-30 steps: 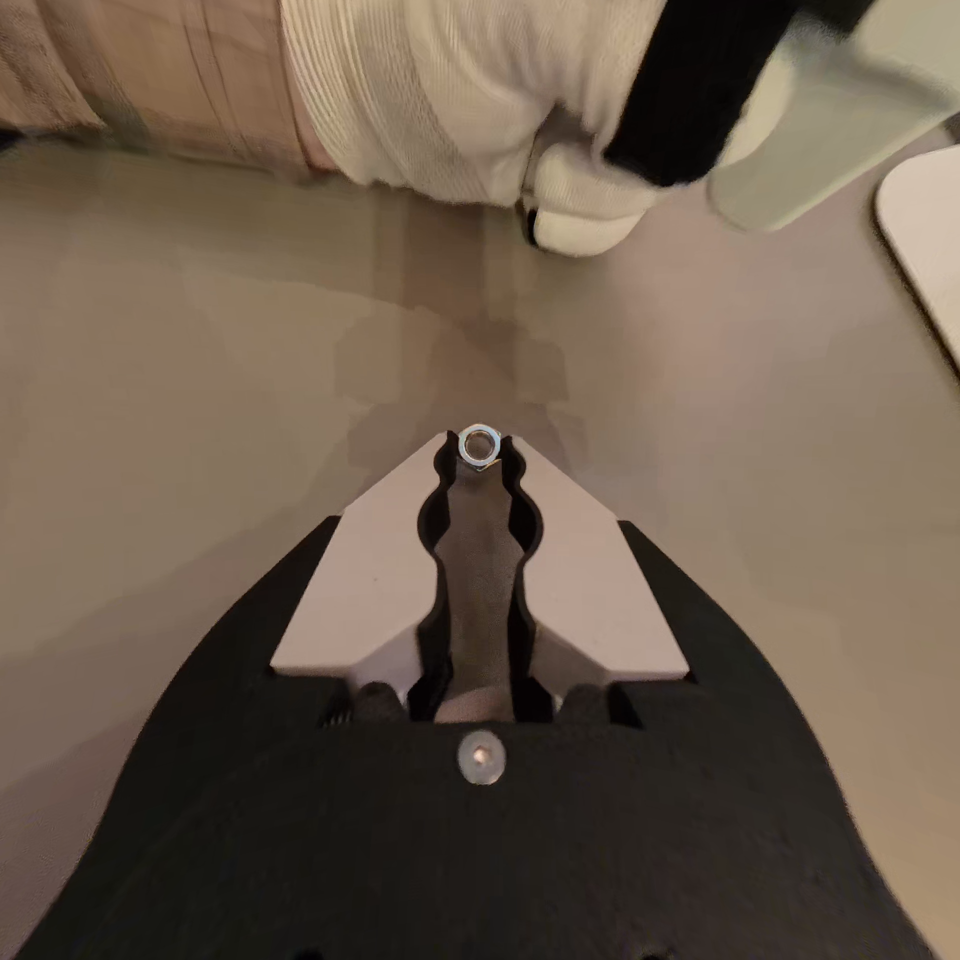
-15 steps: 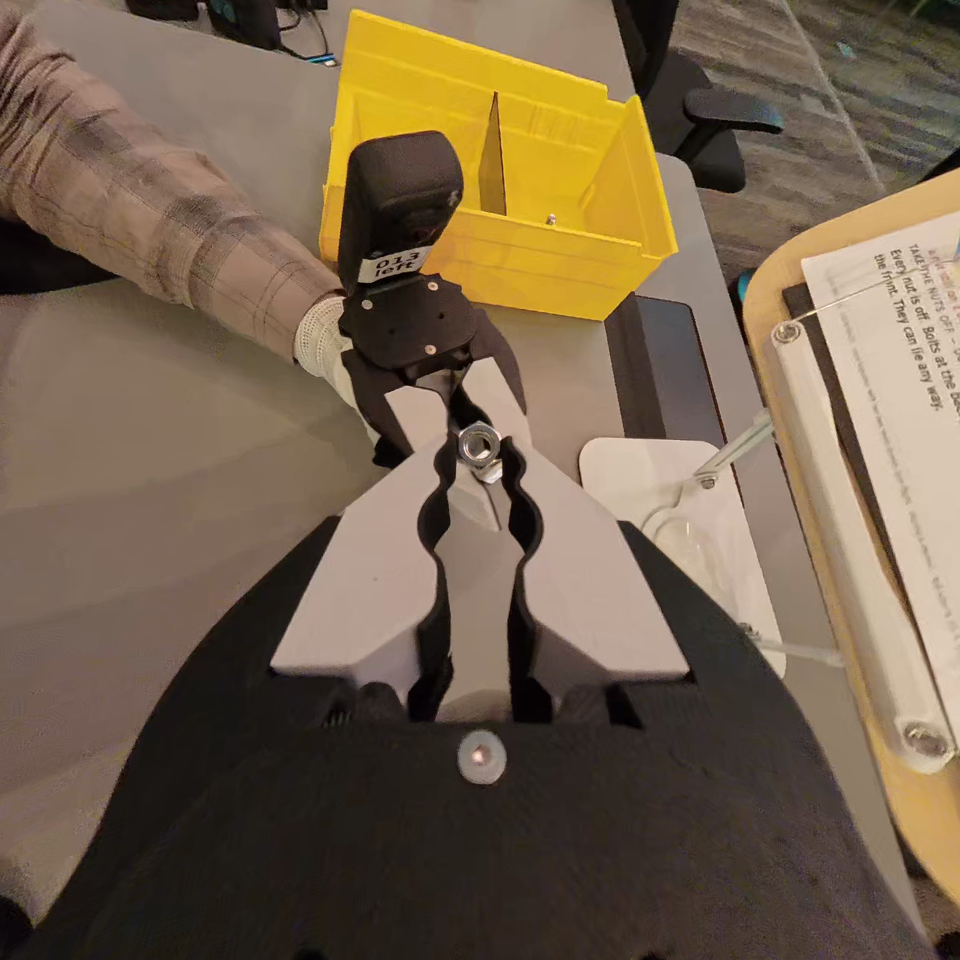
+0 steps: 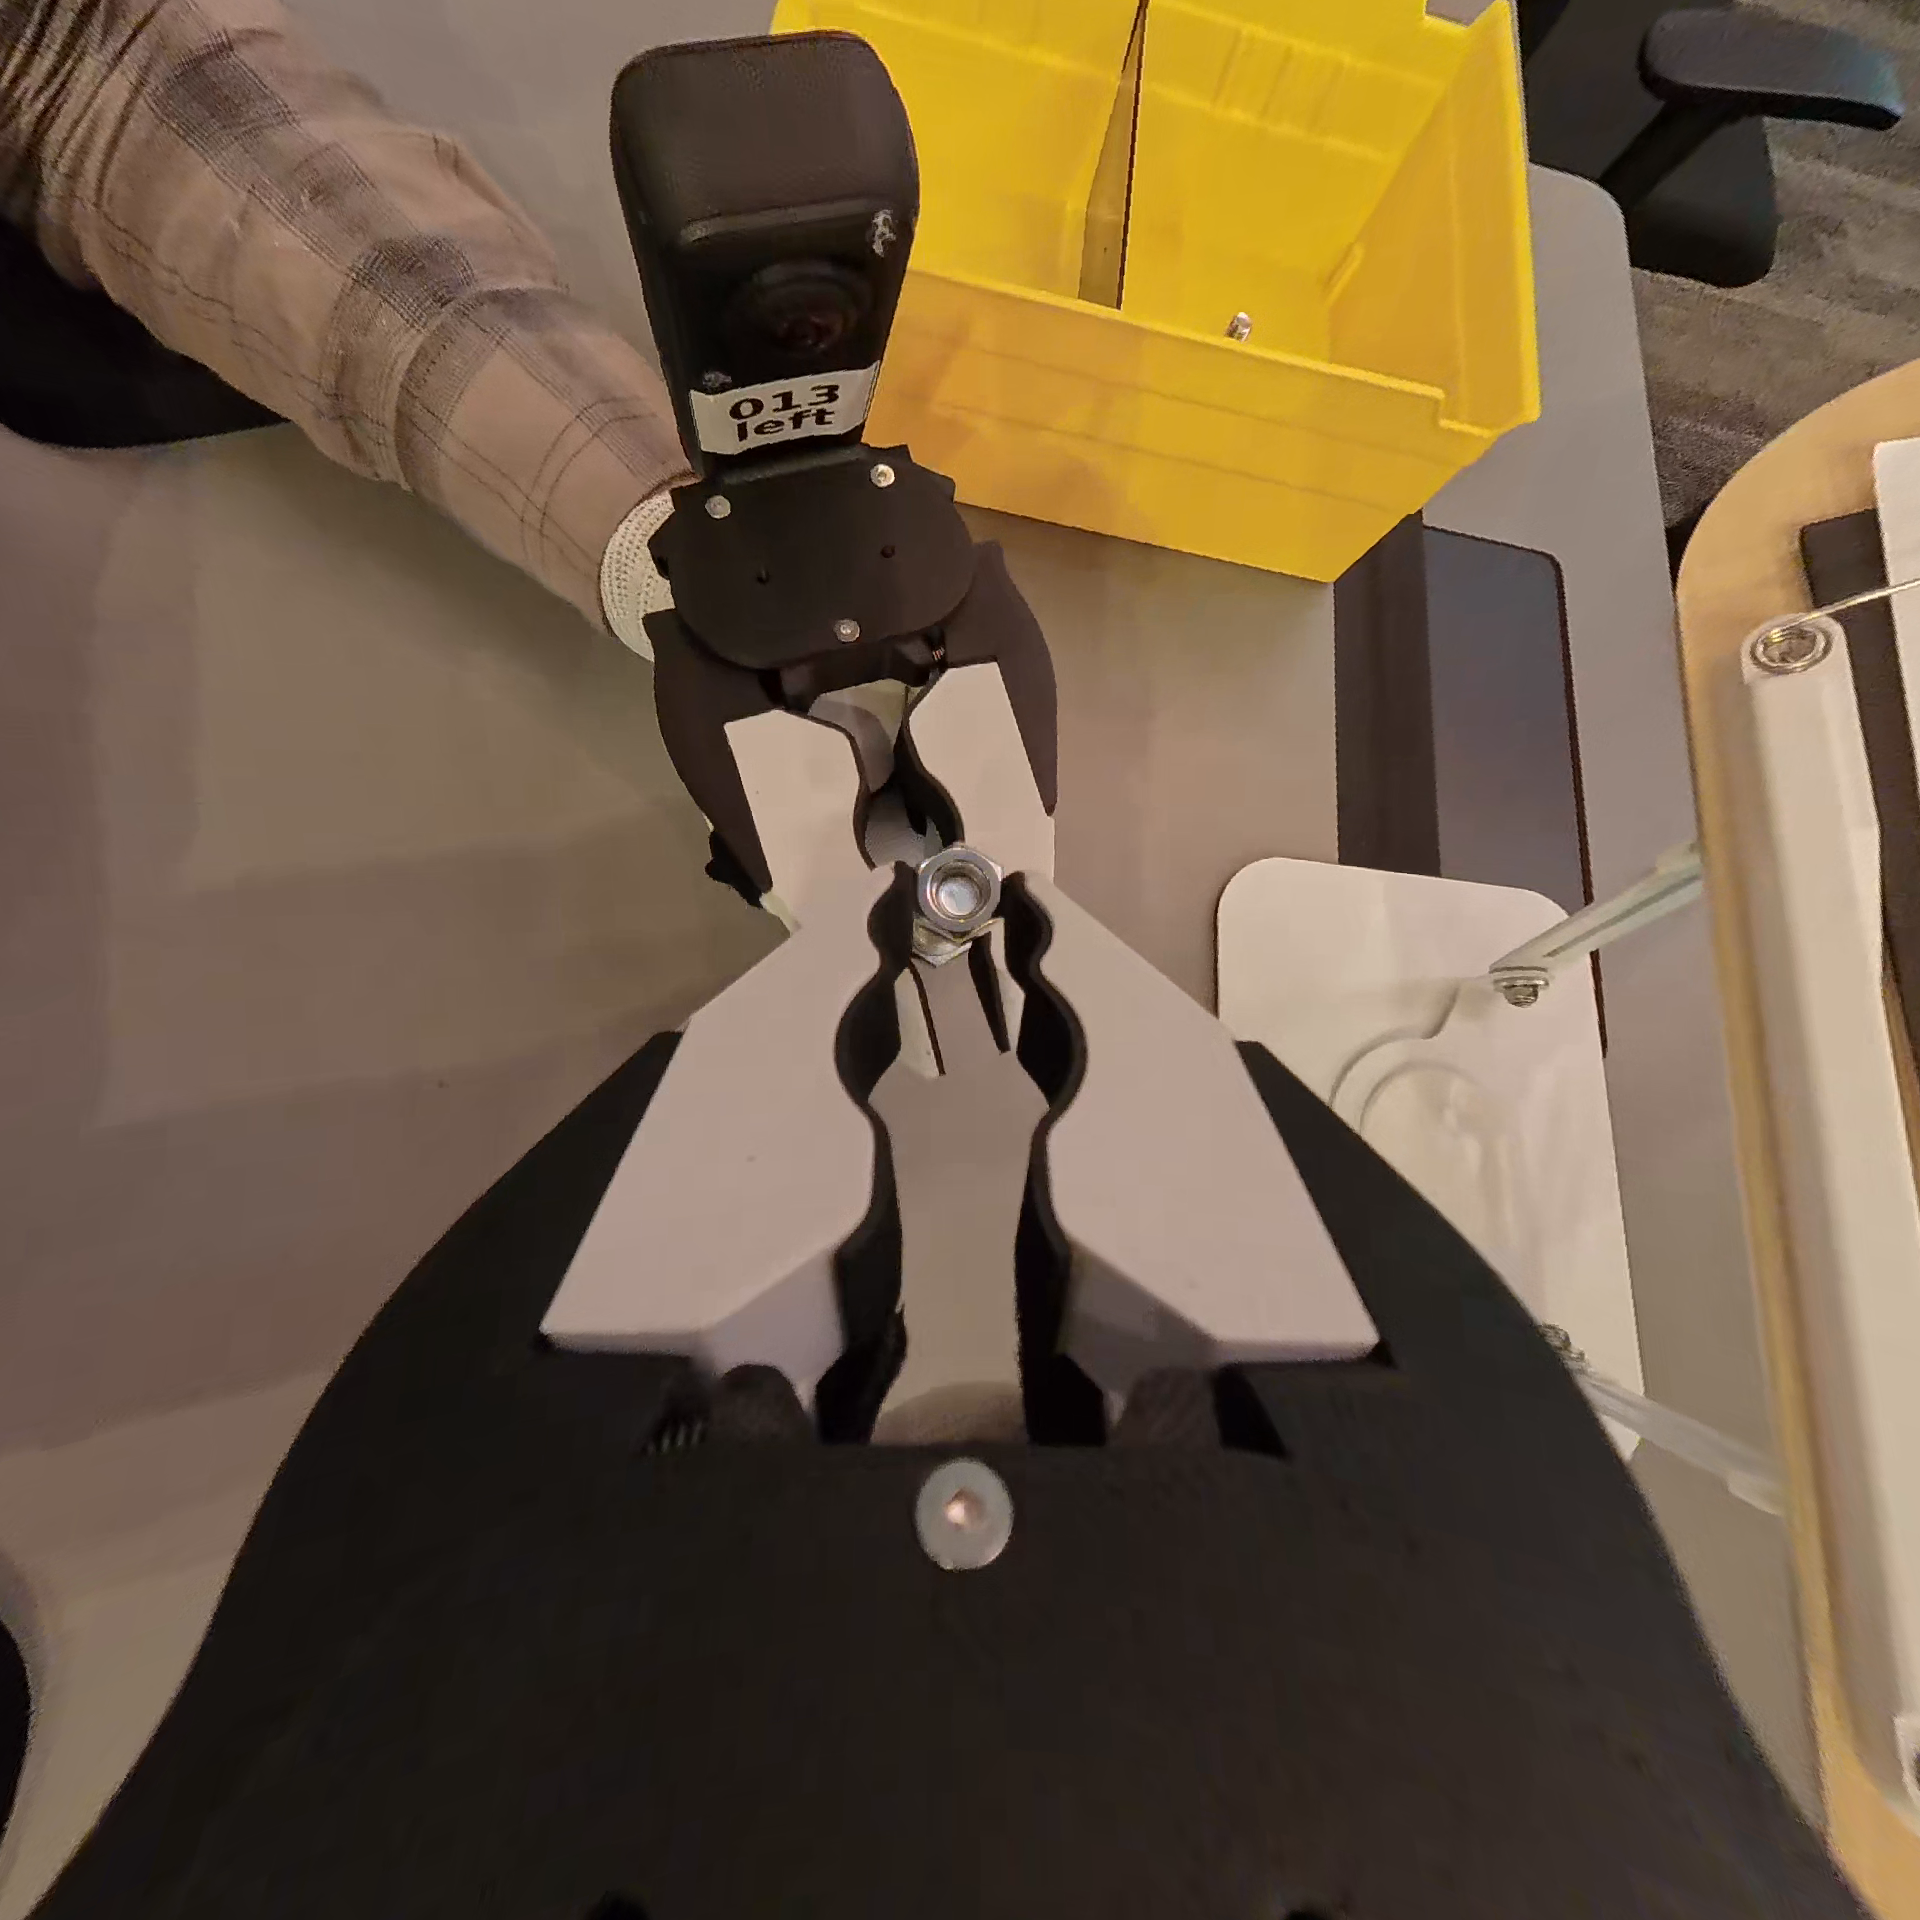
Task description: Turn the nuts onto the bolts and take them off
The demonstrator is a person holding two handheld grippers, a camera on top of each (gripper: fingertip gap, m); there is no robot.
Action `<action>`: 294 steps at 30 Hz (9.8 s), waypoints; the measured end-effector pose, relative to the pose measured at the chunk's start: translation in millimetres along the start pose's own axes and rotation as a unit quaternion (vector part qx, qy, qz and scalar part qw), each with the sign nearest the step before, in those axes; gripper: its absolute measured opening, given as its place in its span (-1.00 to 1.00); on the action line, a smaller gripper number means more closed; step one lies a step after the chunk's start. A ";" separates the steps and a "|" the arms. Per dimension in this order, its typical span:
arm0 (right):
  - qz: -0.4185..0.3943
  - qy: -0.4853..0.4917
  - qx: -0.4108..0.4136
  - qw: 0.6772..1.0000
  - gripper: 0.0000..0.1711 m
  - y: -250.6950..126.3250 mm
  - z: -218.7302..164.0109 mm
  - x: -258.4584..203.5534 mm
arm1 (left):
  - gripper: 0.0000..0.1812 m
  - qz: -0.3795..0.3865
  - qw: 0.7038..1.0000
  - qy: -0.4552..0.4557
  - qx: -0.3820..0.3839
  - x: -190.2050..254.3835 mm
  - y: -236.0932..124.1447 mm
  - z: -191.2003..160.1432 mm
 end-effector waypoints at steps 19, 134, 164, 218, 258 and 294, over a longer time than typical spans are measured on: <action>0.092 -0.080 -0.063 0.991 -0.82 -1.1 -2.6 -10.2 | -0.84 -0.031 0.999 0.023 -0.009 12.0 2.4 -1.6; 0.035 0.091 0.284 0.954 -0.55 -10.0 4.6 -20.1 | -0.84 -0.063 0.998 0.000 0.010 23.9 4.0 3.8; -0.273 0.317 0.261 0.870 -0.82 -3.7 -10.9 -4.6 | -0.84 -0.013 1.000 -0.010 -0.009 13.9 9.6 0.8; -0.290 0.353 0.266 0.849 -0.82 -4.5 -16.3 -3.7 | -0.84 -0.007 1.000 -0.004 -0.020 15.8 12.5 -0.8; 0.022 0.099 0.267 0.958 -0.82 -6.3 -8.1 -20.1 | -0.84 -0.042 0.999 0.012 0.002 26.4 8.1 3.2; -0.346 0.284 0.220 0.867 -0.48 -13.7 -1.5 -27.9 | -0.84 -0.024 1.000 0.013 -0.009 23.9 11.0 1.3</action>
Point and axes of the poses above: each gripper's, where its closed fingertips meet, y out along the fingers, z out of its top, x = y × z across the jaws, the point moved 1 cm from there along -y, back along the fingers, and after that the axes turned 12 degrees about -x, right-handed, at the moved point
